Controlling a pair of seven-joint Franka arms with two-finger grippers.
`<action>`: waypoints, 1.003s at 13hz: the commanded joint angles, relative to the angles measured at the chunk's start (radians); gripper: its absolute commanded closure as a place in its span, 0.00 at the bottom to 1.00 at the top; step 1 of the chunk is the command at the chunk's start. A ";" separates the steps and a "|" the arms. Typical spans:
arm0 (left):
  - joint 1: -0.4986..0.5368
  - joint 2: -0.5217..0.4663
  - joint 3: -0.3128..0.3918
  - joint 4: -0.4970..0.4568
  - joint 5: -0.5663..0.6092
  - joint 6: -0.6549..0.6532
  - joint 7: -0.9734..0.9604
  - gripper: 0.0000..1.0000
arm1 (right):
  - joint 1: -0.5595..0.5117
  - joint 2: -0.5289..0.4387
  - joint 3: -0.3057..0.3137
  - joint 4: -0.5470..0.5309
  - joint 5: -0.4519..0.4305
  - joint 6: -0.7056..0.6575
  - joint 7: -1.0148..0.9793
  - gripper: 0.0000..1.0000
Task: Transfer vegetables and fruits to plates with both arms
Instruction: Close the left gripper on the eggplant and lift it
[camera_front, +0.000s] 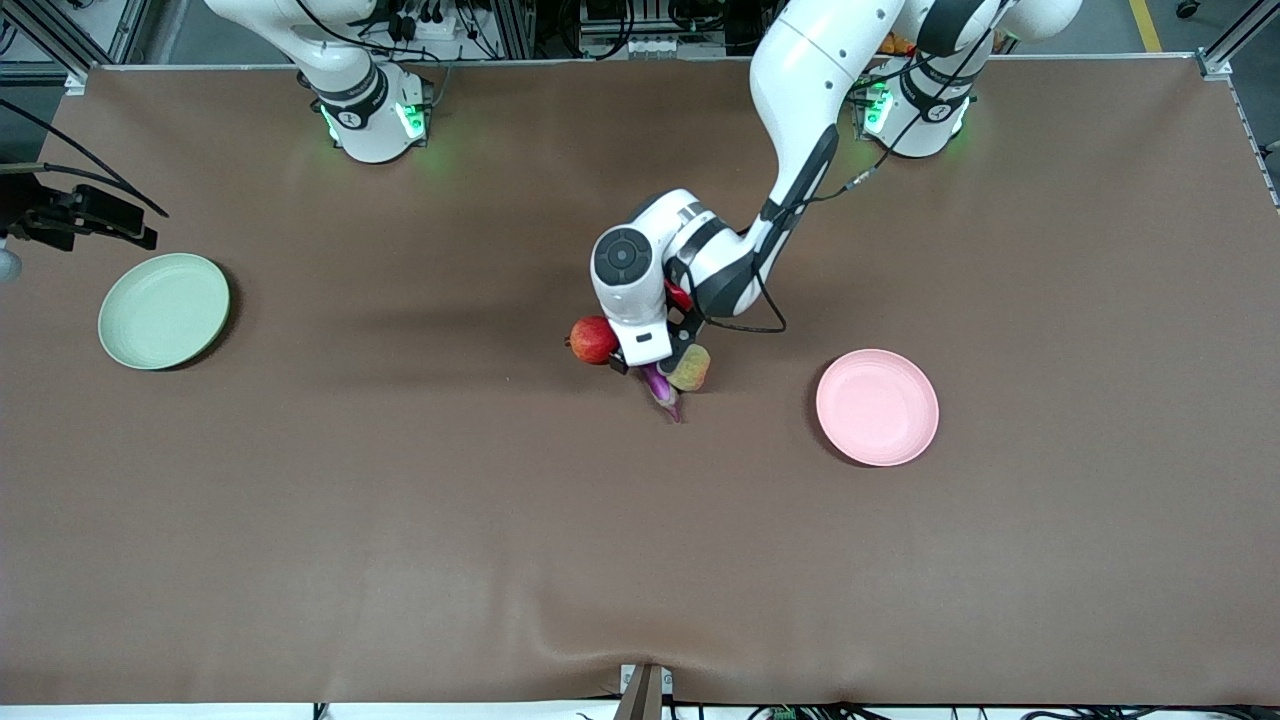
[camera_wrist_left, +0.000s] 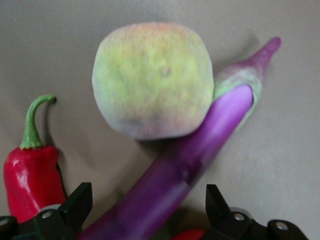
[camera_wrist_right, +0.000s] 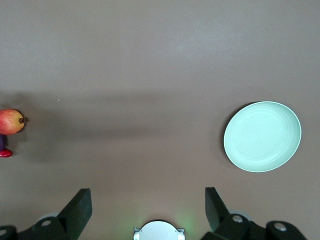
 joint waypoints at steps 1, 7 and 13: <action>-0.002 0.022 0.002 0.003 -0.015 -0.005 0.005 0.00 | -0.013 0.000 0.006 0.008 0.000 -0.014 -0.009 0.00; -0.024 0.028 0.002 0.009 -0.009 0.000 0.005 1.00 | -0.015 0.007 -0.008 0.008 0.000 -0.028 -0.011 0.00; -0.019 -0.240 0.013 0.012 -0.001 -0.145 -0.001 1.00 | -0.007 0.049 -0.008 0.009 0.000 -0.029 -0.006 0.00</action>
